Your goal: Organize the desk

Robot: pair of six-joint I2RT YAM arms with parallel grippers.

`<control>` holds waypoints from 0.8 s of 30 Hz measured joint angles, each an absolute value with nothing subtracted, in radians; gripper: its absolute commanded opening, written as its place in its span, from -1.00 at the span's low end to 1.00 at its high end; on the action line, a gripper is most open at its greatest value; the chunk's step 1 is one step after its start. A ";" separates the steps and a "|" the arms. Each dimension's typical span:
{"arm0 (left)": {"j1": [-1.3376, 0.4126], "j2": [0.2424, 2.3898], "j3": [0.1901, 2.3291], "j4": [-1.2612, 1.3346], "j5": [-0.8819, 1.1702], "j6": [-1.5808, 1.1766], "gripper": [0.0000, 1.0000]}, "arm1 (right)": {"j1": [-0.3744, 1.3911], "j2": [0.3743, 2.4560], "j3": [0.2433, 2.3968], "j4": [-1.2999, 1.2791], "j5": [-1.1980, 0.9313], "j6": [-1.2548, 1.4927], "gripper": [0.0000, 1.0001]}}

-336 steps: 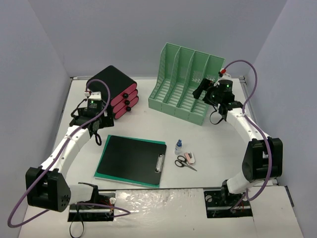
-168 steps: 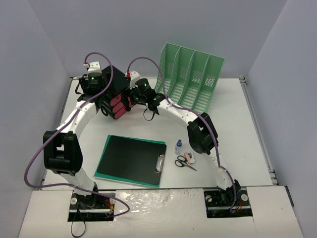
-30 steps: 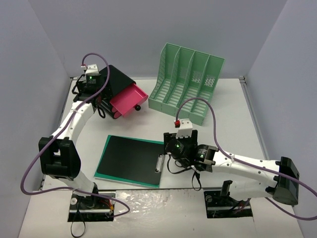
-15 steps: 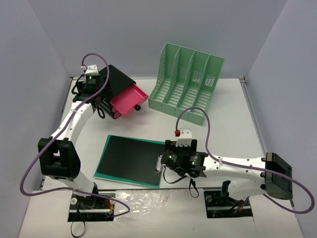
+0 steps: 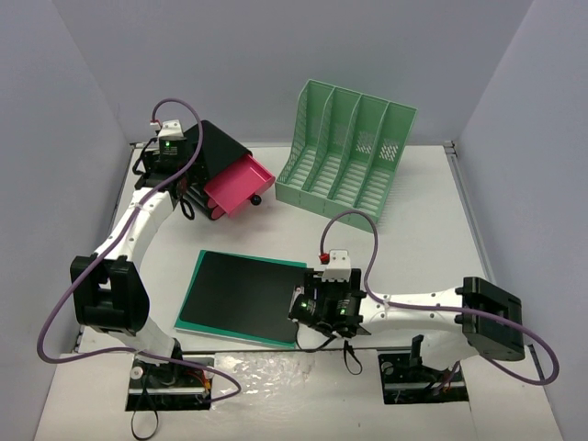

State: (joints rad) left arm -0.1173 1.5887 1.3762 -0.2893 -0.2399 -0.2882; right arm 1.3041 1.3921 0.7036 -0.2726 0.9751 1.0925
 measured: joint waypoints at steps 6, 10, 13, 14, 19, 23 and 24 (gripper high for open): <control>-0.117 1.589 1.376 -0.289 -0.239 -0.288 0.94 | 1.304 1.426 0.704 -0.270 1.025 1.123 0.45; -0.117 1.589 1.376 -0.289 -0.236 -0.288 0.94 | 1.304 1.453 0.709 -0.268 1.050 1.127 0.41; -0.117 1.589 1.376 -0.289 -0.236 -0.287 0.94 | 1.302 1.480 0.715 -0.266 1.061 1.129 0.32; -0.117 1.589 1.376 -0.289 -0.236 -0.287 0.94 | 1.302 1.491 0.720 -0.265 1.062 1.129 0.31; -0.117 1.589 1.376 -0.289 -0.236 -0.281 0.94 | 1.298 1.534 0.744 -0.254 1.071 1.127 0.18; -0.117 1.589 1.376 -0.289 -0.236 -0.276 0.94 | 1.288 1.539 0.756 -0.252 1.086 1.121 0.08; -0.117 1.589 1.376 -0.289 -0.236 -0.275 0.94 | 1.284 1.539 0.761 -0.251 1.091 1.118 0.07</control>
State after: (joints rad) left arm -0.1173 1.5887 1.3762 -0.2885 -0.2359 -0.2754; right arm 1.2844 1.5391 0.7605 -0.2510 1.0906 1.1183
